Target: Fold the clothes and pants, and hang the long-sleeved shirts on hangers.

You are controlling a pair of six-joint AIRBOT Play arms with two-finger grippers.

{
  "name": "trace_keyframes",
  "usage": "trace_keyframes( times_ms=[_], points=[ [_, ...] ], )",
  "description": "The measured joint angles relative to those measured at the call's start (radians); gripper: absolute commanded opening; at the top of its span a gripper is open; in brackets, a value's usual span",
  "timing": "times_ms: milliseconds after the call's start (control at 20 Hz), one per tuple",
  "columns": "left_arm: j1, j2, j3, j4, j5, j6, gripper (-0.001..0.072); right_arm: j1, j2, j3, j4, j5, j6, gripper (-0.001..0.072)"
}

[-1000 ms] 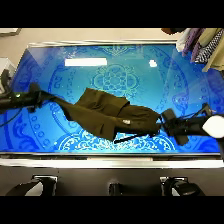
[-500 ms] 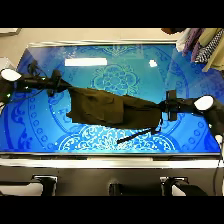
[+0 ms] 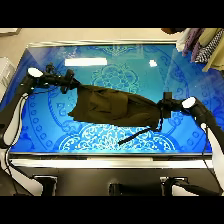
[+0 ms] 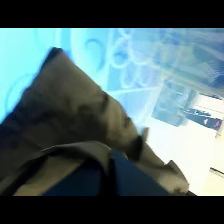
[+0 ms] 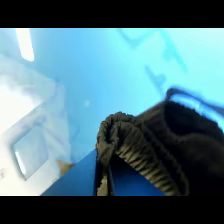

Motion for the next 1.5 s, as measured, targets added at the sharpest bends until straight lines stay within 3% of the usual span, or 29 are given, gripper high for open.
trace_keyframes(
  times_ms=[50, 150, 300, 350, 400, 450, 650, 950, 1200, 1500],
  points=[
    [-0.006, -0.017, 0.005, 0.000, 0.004, -0.005, 0.0300, 0.001, -0.013, 0.000, 0.001, -0.009, -0.017, 0.0268],
    [-0.014, -0.037, 0.011, 0.001, 0.006, -0.002, 0.0323, -0.002, -0.023, 0.001, 0.008, -0.014, -0.068, 0.0678],
    [0.002, -0.023, 0.015, 0.005, 0.008, 0.036, 0.0324, -0.051, 0.019, 0.007, 0.011, 0.039, -0.202, 0.0693],
    [0.013, -0.006, 0.016, 0.011, 0.006, 0.052, 0.0402, -0.080, 0.048, 0.013, 0.011, 0.069, -0.257, 0.0697],
    [0.026, 0.016, 0.018, 0.024, -0.003, 0.072, 0.0529, -0.121, 0.080, 0.021, 0.012, 0.109, -0.319, 0.0698],
    [0.039, 0.040, 0.018, 0.049, -0.013, 0.086, 0.0548, -0.163, 0.108, 0.030, 0.012, 0.155, -0.375, 0.0699],
    [0.064, 0.150, 0.018, 0.183, -0.065, 0.141, 0.0548, -0.327, 0.143, 0.058, 0.045, 0.374, -0.681, 0.0699],
    [0.019, 0.238, 0.018, 0.332, -0.097, 0.180, 0.0547, -0.388, -0.040, 0.066, 0.250, 0.624, -1.142, 0.0698],
    [-0.022, 0.251, 0.018, 0.373, -0.100, 0.187, 0.0547, -0.351, -0.158, 0.067, 0.297, 0.652, -1.308, 0.0698],
    [-0.034, 0.253, 0.018, 0.386, -0.099, 0.188, 0.0546, -0.338, -0.206, 0.066, 0.275, 0.628, -1.350, 0.0698]
  ],
)
